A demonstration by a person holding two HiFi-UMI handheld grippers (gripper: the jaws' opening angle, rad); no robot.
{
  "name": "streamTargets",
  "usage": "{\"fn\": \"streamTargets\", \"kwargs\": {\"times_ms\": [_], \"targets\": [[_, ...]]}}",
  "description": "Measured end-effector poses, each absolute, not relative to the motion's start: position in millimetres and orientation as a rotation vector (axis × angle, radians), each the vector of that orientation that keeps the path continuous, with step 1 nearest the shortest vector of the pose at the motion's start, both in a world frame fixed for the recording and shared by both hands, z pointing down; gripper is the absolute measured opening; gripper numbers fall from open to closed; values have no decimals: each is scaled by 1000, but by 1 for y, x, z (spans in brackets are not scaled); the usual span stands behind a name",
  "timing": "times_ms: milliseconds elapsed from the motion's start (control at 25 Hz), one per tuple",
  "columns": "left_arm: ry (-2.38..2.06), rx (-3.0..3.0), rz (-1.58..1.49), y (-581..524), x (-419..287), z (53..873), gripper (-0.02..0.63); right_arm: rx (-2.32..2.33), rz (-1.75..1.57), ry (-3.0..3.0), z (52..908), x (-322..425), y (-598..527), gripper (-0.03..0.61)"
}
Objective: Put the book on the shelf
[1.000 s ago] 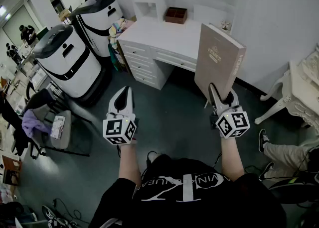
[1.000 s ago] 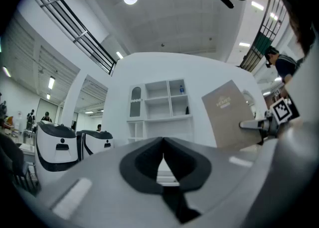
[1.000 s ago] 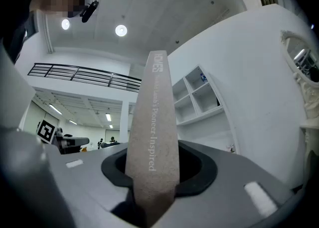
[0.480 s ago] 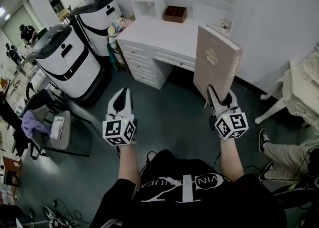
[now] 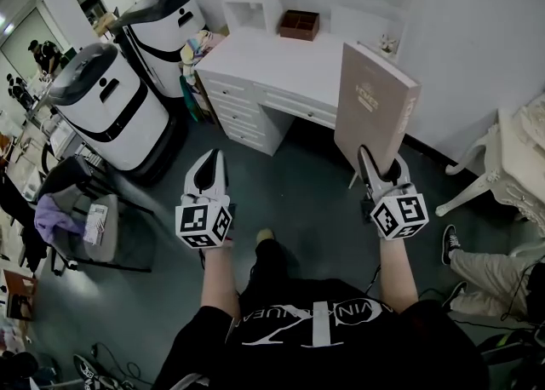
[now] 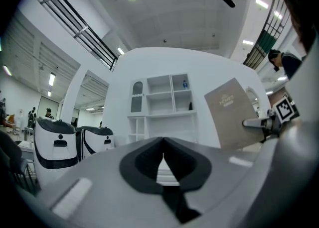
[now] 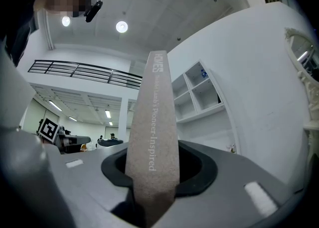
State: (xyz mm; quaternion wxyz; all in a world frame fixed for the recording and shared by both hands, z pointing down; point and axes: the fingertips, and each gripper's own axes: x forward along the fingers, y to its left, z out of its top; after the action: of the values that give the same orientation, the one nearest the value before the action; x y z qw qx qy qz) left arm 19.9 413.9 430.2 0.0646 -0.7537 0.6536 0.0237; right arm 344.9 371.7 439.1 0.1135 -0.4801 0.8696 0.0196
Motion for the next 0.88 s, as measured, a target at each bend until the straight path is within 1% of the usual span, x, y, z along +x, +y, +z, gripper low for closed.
{"fn": "streamTargets", "kwargs": {"times_ms": [520,880], "targets": [[1964,-2333,48,265,-55,424,0,-1469,-9,2535,436,276,234,178],[1916,-2411,50,156,-125,421,0,-1551,-41,2513,437,205,141,178]]}}
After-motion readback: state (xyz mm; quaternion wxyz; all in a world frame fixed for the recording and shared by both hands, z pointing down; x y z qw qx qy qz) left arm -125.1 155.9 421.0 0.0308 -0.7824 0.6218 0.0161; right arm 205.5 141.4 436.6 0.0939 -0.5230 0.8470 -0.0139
